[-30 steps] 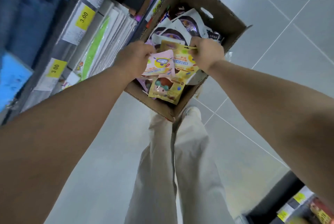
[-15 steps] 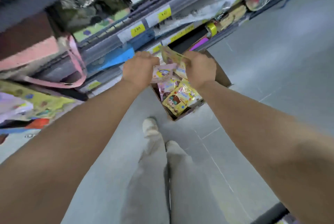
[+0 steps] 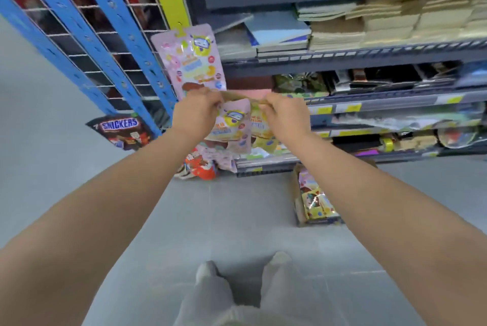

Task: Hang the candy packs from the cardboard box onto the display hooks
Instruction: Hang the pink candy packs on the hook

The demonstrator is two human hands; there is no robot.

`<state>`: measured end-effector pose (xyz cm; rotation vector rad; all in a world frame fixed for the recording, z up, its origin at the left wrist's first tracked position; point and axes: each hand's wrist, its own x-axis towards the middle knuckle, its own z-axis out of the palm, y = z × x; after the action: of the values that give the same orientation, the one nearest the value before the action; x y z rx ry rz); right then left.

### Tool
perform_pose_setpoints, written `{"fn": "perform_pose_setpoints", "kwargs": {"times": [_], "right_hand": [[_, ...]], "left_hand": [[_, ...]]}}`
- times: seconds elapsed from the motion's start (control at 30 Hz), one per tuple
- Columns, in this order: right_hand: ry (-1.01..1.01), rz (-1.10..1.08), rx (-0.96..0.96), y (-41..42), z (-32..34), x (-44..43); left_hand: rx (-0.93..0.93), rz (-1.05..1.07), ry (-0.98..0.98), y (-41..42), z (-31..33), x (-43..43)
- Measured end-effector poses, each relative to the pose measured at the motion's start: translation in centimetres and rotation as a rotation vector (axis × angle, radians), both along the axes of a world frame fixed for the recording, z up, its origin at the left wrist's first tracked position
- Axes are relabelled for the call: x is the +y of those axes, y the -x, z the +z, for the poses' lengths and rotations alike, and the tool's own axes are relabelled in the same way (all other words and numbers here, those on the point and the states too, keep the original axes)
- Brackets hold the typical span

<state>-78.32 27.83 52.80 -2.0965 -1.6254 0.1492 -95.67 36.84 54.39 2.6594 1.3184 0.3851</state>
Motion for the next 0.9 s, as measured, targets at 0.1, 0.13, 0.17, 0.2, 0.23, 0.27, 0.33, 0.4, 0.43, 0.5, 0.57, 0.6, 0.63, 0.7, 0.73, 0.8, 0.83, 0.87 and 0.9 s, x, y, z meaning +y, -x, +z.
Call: {"fn": "perform_pose_setpoints", "kwargs": {"times": [0.1, 0.13, 0.17, 0.2, 0.23, 0.27, 0.33, 0.4, 0.43, 0.5, 0.57, 0.6, 0.63, 0.7, 0.73, 0.8, 0.83, 0.87, 0.9], "right_hand": [[-0.123, 0.003, 0.017, 3.7, 1.7, 2.2], [-0.151, -0.009, 0.026, 5.0, 2.4, 3.0], [-0.171, -0.023, 0.031, 6.0, 3.2, 3.7], [-0.19, -0.038, 0.03, 6.8, 4.0, 4.5], [-0.214, -0.062, 0.026, 7.2, 4.6, 5.1], [-0.247, -0.103, 0.015, 7.7, 5.3, 5.8], [-0.278, -0.202, 0.027, 8.3, 6.6, 7.1], [-0.243, -0.264, 0.031, 8.4, 7.4, 8.3], [-0.209, -0.264, 0.027, 8.1, 7.6, 8.6], [-0.154, -0.234, 0.014, 7.2, 7.9, 9.1], [-0.099, -0.207, -0.006, 5.7, 8.1, 9.4], [-0.095, -0.189, -0.008, 4.9, 8.3, 9.5], [-0.112, -0.17, -0.004, 4.0, 8.4, 9.5], [-0.217, -0.155, -0.016, 2.4, 8.6, 9.5], [-0.278, -0.17, -0.031, 1.6, 8.6, 9.5], [-0.365, -0.248, -0.019, 0.4, 8.6, 9.6], [-0.405, -0.299, 0.015, 0.0, 8.7, 9.7], [-0.445, -0.338, 0.052, -0.4, 8.8, 9.9], [-0.484, -0.355, 0.077, -0.7, 8.9, 10.2]], "left_hand": [[-0.043, 0.023, -0.041, 4.0, 1.7, 1.9], [-0.059, 0.024, -0.058, 5.4, 2.5, 2.8], [-0.084, 0.018, -0.086, 6.5, 3.1, 3.7], [-0.111, 0.0, -0.134, 7.2, 3.7, 4.7], [-0.138, -0.019, -0.184, 7.7, 4.1, 5.7], [-0.156, -0.029, -0.23, 8.3, 4.7, 6.9], [-0.178, -0.007, -0.275, 8.7, 5.6, 8.8], [-0.182, 0.014, -0.28, 8.4, 6.6, 10.6], [-0.2, 0.016, -0.27, 8.1, 7.0, 11.4], [-0.25, 0.008, -0.242, 7.2, 7.7, 12.7], [-0.271, -0.003, -0.225, 5.9, 8.4, 13.7], [-0.267, 0.002, -0.224, 5.1, 8.7, 14.1], [-0.263, 0.014, -0.228, 4.2, 9.1, 14.4], [-0.269, 0.066, -0.238, 2.9, 9.5, 15.0], [-0.284, 0.095, -0.239, 2.4, 9.7, 15.4], [-0.305, 0.145, -0.229, 1.7, 9.9, 16.1], [-0.319, 0.163, -0.216, 1.4, 9.9, 16.4], [-0.349, 0.176, -0.201, 1.2, 10.1, 16.7], [-0.394, 0.187, -0.189, 0.8, 10.1, 16.9]]}}
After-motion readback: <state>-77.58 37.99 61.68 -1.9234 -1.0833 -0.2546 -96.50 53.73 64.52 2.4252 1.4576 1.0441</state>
